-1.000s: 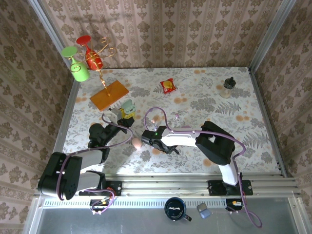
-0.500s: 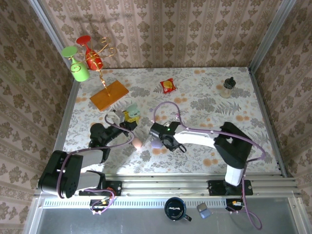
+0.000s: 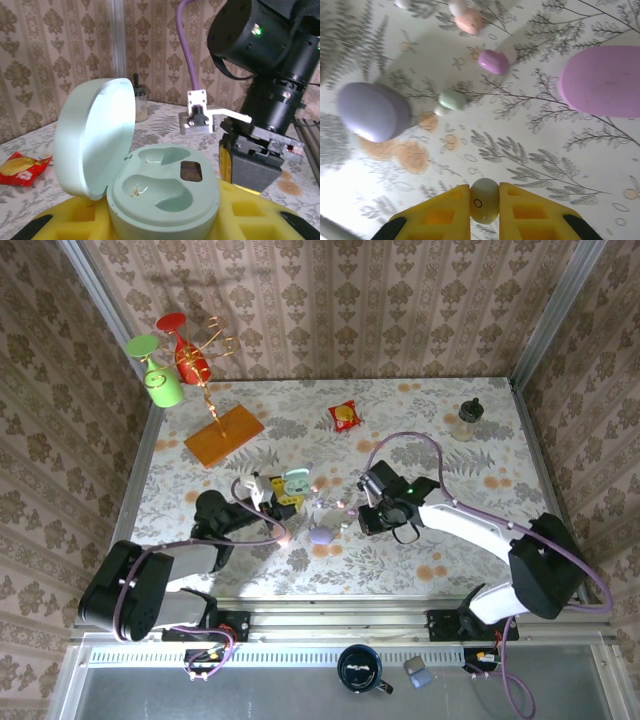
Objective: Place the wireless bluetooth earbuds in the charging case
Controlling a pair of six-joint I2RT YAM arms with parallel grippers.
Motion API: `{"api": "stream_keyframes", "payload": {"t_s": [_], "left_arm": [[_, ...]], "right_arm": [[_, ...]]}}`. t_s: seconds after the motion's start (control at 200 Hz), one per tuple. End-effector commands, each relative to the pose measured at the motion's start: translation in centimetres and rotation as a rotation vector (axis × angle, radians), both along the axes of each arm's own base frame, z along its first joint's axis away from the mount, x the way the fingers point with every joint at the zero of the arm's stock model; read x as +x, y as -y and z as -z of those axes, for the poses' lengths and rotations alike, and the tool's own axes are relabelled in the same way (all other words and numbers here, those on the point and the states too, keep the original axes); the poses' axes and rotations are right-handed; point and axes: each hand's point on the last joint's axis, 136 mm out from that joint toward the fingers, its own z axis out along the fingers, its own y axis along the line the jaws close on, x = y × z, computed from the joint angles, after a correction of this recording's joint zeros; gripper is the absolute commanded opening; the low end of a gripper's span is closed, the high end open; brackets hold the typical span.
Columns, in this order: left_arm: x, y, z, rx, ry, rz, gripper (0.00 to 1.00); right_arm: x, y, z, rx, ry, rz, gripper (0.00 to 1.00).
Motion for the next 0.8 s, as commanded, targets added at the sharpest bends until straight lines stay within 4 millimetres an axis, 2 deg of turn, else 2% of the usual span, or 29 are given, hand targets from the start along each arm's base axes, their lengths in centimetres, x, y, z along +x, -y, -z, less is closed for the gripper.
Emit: {"api": "stream_keyframes", "payload": {"t_s": [0.0, 0.24, 0.53, 0.73, 0.745, 0.795], "left_arm": [[-1.0, 1.1, -1.2, -0.006, 0.062, 0.087, 0.34], [-1.2, 1.5, -0.7, 0.004, 0.056, 0.103, 0.34], [-0.9, 1.5, 0.0, 0.016, 0.045, 0.096, 0.34], [-1.0, 1.6, 0.1, 0.019, 0.053, 0.102, 0.34], [-1.8, 2.2, 0.1, 0.020, 0.053, 0.132, 0.34], [-2.0, 2.3, 0.2, 0.022, 0.057, 0.146, 0.34]], "right_arm": [[-0.4, -2.0, -3.3, 0.201, 0.012, -0.033, 0.18], [-0.4, -3.6, -8.1, 0.354, 0.056, -0.050, 0.16], [0.2, -4.8, -11.6, 0.410, 0.095, -0.066, 0.16], [-0.7, -6.7, -14.0, 0.419, 0.158, -0.216, 0.17], [-0.8, -6.9, -14.2, 0.422, 0.165, -0.229, 0.17], [-1.0, -7.6, -14.7, 0.428, 0.181, -0.269, 0.17]]}}
